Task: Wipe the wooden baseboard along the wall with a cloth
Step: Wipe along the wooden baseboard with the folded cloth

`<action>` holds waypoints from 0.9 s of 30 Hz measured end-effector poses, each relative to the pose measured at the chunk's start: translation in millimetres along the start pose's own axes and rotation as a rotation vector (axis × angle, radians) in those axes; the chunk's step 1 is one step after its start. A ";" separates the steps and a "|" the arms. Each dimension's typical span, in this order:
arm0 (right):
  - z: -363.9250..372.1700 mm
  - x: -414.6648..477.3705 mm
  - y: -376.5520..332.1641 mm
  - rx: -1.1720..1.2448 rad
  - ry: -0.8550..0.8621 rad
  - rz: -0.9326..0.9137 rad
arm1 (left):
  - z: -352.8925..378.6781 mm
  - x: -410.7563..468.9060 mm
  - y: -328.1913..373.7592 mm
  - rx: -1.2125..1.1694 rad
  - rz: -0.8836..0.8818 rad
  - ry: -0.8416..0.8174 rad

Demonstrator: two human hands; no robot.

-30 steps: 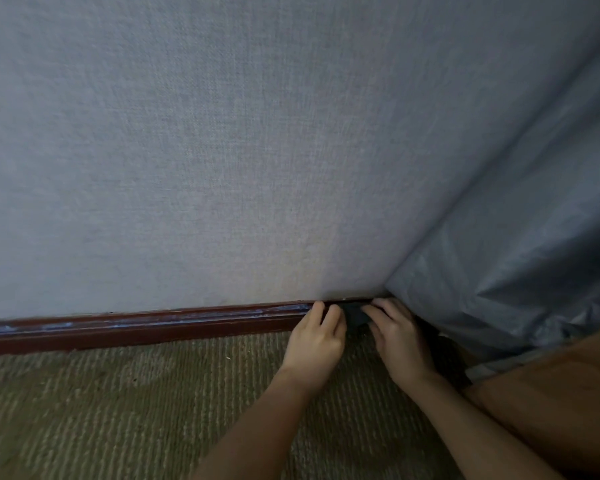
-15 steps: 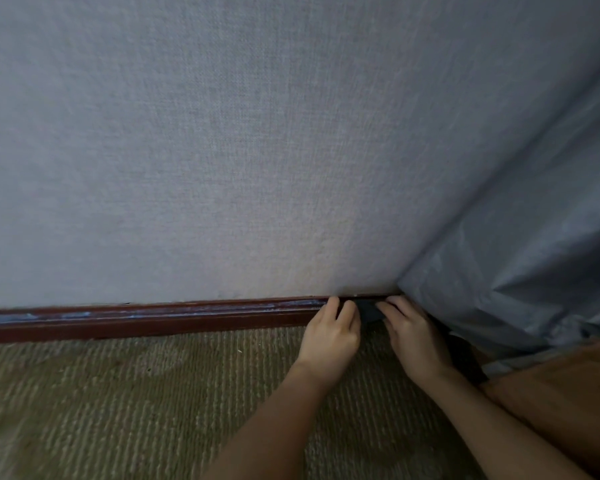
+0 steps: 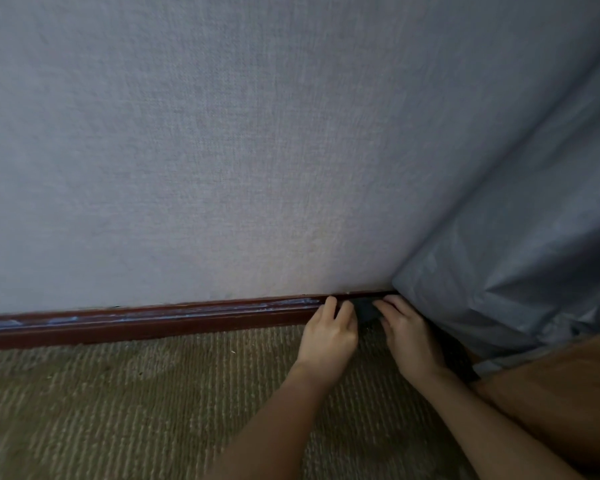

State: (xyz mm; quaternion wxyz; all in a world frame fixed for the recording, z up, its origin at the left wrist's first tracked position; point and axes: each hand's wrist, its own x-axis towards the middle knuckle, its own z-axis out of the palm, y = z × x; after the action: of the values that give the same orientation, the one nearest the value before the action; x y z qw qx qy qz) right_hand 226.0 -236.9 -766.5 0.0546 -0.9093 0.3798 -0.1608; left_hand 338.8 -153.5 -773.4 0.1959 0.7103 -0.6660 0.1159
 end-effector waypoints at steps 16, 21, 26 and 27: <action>-2.8 1.3 7.3 -0.016 -0.098 0.067 | 1.2 3.1 12.4 -0.091 -0.079 -0.079; -1.0 4.0 10.0 0.042 -0.144 0.191 | 3.8 9.1 12.0 -0.064 -0.010 -0.035; -2.3 0.4 -0.8 0.001 -0.093 0.050 | -0.4 1.8 0.0 0.030 0.024 -0.045; -0.6 -0.2 -1.9 -0.011 -0.055 0.014 | -1.3 -0.2 -3.3 0.040 0.040 -0.048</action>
State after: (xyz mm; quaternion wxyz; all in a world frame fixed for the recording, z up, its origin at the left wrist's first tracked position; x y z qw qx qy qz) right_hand 226.9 -235.4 -765.6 0.0611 -0.9110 0.3856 -0.1332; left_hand 342.2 -152.6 -772.7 0.1633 0.7033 -0.6821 0.1158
